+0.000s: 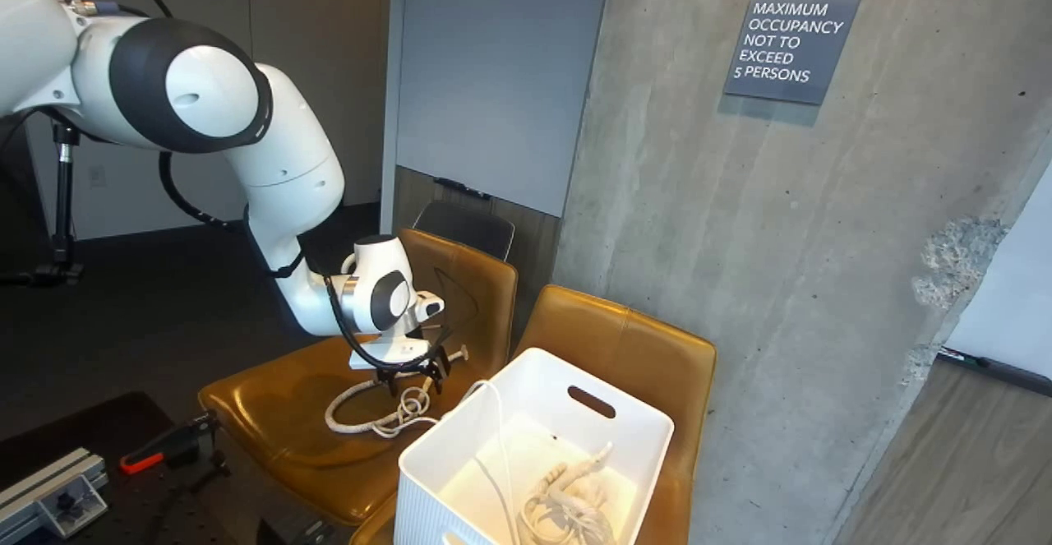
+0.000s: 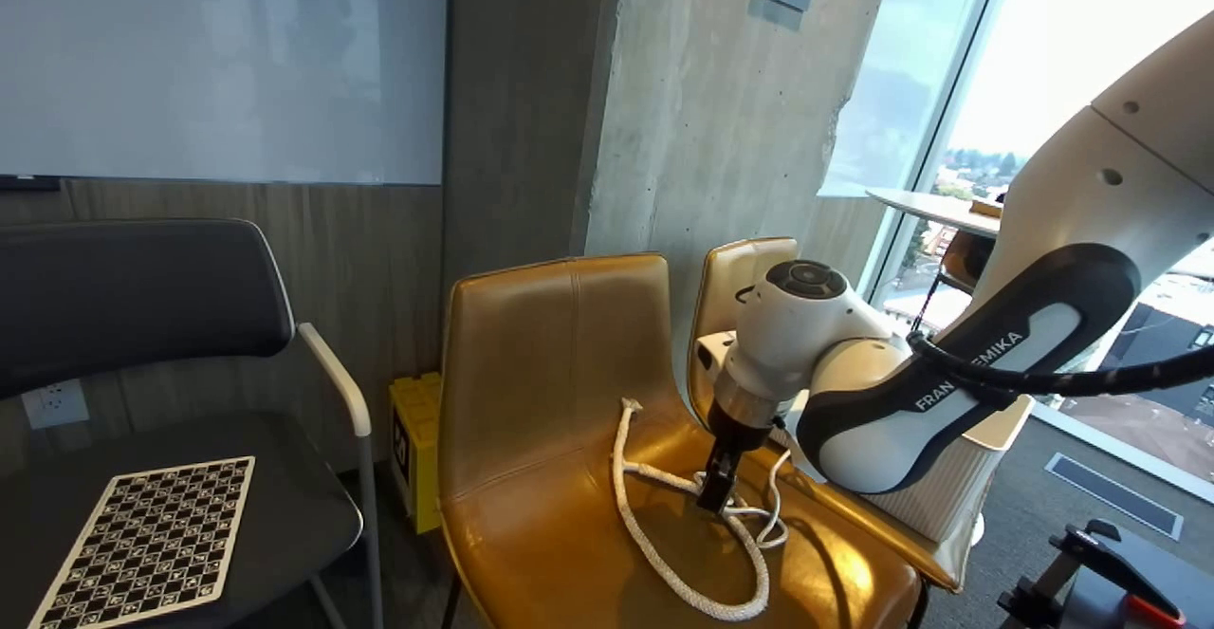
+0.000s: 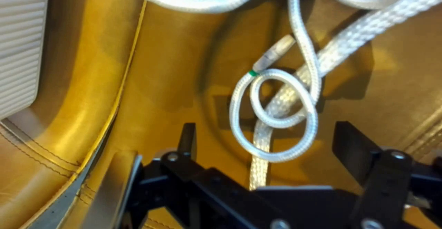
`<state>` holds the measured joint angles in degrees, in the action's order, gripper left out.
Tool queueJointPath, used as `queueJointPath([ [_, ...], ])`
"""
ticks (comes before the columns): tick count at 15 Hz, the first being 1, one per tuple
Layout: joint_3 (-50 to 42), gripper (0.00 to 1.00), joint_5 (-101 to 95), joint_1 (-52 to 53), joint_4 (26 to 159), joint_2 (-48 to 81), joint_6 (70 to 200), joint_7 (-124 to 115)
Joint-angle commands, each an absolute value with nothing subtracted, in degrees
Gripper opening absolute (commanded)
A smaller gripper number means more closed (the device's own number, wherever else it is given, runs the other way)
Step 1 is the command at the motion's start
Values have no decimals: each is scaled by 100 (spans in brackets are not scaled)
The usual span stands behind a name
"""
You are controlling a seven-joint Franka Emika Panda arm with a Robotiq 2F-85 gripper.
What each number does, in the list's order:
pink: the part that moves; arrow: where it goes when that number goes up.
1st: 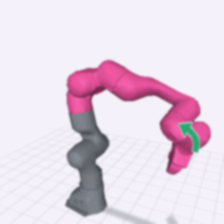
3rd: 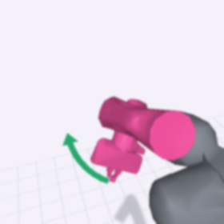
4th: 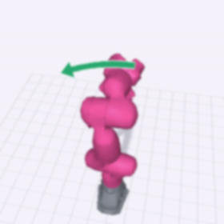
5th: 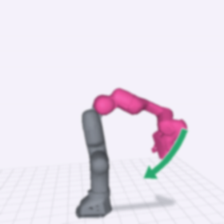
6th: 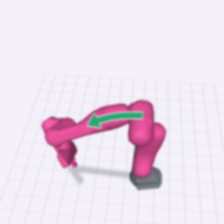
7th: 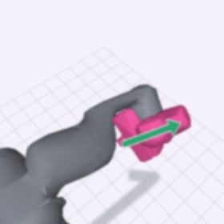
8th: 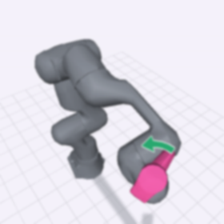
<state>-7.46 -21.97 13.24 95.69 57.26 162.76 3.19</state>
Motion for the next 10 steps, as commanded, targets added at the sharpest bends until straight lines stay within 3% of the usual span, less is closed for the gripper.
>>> queueJointPath([
  [1, -933, 100, -2111, 1393, 9370, 6015, 16189, 185],
  [3, -993, 100, -2108, 1400, 9331, 6177, 16186, 136],
  [4, -1006, 92, -2103, 1406, 9332, 6223, 16177, 119],
  [5, -1009, 72, -2092, 1413, 9292, 6276, 16189, 86],
  [10, -1085, 36, -2115, 1468, 9250, 6245, 16145, 19],
])
